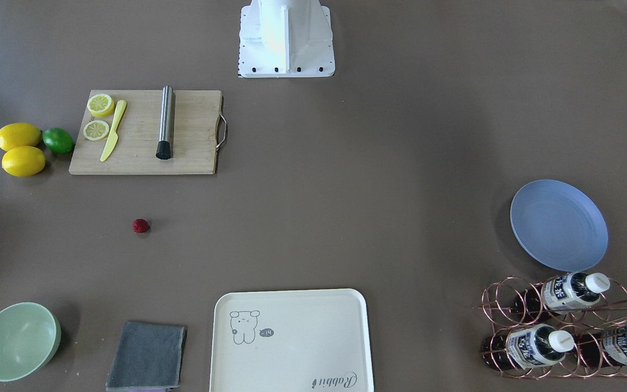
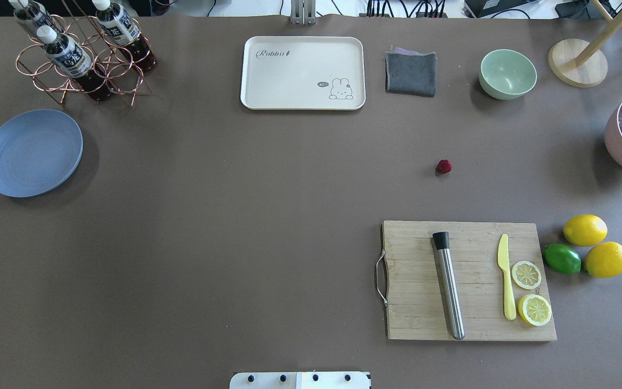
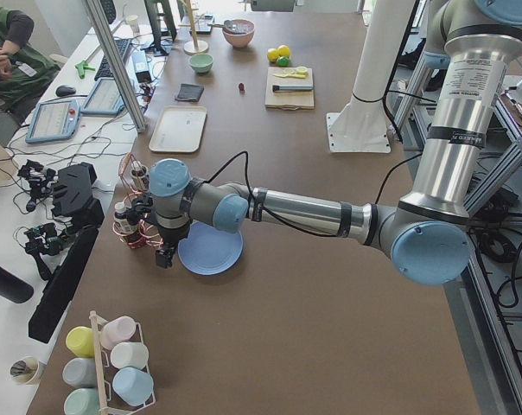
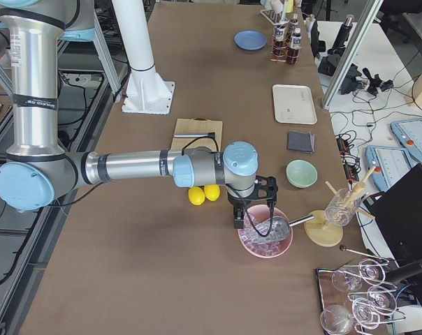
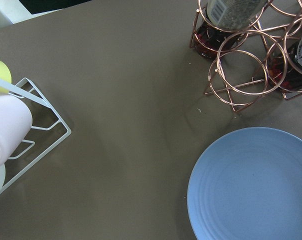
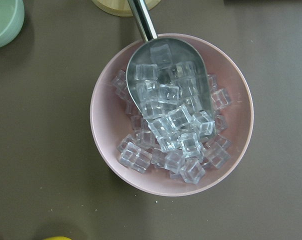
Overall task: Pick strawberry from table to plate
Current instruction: 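Lower the left gripper to the blue plate rim and grip it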
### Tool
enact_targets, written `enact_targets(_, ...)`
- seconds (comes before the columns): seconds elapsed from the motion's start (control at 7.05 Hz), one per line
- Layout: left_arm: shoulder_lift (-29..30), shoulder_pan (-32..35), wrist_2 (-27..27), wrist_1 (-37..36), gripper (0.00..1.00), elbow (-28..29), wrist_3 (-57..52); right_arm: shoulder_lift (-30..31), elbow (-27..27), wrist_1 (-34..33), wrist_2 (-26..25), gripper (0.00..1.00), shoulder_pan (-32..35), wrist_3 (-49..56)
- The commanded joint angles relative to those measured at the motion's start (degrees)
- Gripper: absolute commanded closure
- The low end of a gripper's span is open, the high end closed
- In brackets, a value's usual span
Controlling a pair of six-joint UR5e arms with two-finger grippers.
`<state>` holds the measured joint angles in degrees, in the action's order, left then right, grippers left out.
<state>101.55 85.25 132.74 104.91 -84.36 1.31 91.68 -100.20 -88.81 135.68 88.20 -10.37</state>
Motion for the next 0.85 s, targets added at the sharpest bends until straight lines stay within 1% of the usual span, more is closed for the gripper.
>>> enact_targets(0.0,-0.30,-3.23,0.24,14.89,0.02,8.20,7.85,-4.73,0.18,0.04,-0.33,0.00,-4.51,-5.52)
enact_targets(0.14,-1.17,-6.12,0.50,22.28,0.02,10.51,13.58,-6.67,0.70,0.13,-0.42,0.00,-6.19,-8.06)
enact_targets(0.28,-1.53,-8.93,0.59,26.88,0.02,12.18,17.63,-8.43,0.97,0.22,-0.68,0.00,-7.86,-11.13)
enact_targets(0.43,-2.31,-10.35,0.50,30.67,0.02,13.33,20.02,-9.66,1.06,0.22,-0.68,0.00,-9.00,-12.99)
enact_targets(0.57,-3.02,-11.15,0.33,33.05,0.02,14.30,20.40,-10.02,1.06,0.22,-0.77,0.00,-9.80,-13.36)
enact_targets(0.71,-3.11,-11.51,-0.02,35.51,0.02,16.48,20.31,-10.46,1.14,0.22,-1.03,0.00,-10.68,-13.80)
